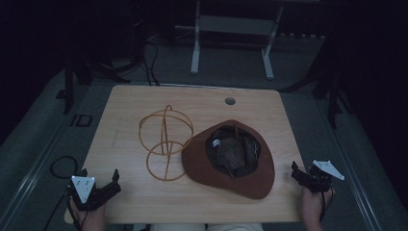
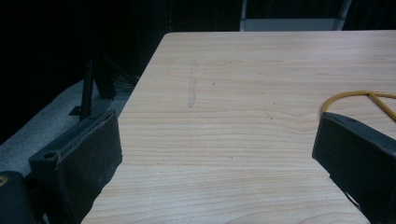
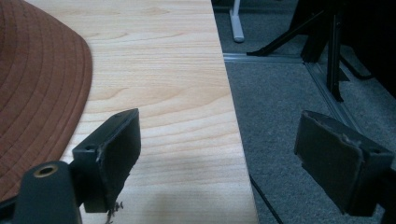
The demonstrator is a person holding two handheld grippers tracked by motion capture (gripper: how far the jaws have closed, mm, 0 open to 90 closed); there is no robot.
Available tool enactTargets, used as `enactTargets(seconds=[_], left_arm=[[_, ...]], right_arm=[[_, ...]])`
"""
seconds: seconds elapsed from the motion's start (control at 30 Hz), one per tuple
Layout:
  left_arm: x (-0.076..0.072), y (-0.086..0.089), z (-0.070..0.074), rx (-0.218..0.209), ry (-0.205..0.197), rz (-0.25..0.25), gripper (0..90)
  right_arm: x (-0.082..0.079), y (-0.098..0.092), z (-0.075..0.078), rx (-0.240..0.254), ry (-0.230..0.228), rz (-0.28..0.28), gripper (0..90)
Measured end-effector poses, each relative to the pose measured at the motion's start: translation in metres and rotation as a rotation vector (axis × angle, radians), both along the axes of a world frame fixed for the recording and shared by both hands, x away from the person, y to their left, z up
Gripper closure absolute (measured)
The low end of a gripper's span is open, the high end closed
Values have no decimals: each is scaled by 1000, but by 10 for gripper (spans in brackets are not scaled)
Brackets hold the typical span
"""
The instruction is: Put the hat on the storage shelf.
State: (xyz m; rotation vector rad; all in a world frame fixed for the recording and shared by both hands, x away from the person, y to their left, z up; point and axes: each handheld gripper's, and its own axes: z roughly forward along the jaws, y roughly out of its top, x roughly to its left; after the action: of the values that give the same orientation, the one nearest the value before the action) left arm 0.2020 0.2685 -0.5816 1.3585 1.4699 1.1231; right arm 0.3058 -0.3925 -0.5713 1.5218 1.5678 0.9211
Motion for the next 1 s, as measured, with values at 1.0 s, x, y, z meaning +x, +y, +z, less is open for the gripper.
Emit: enactTargets(seconds=[1.0], left_arm=[[1,-16,1,-32,19,-160,19]], right_arm=[[9,79,74,-34,14,313,144]])
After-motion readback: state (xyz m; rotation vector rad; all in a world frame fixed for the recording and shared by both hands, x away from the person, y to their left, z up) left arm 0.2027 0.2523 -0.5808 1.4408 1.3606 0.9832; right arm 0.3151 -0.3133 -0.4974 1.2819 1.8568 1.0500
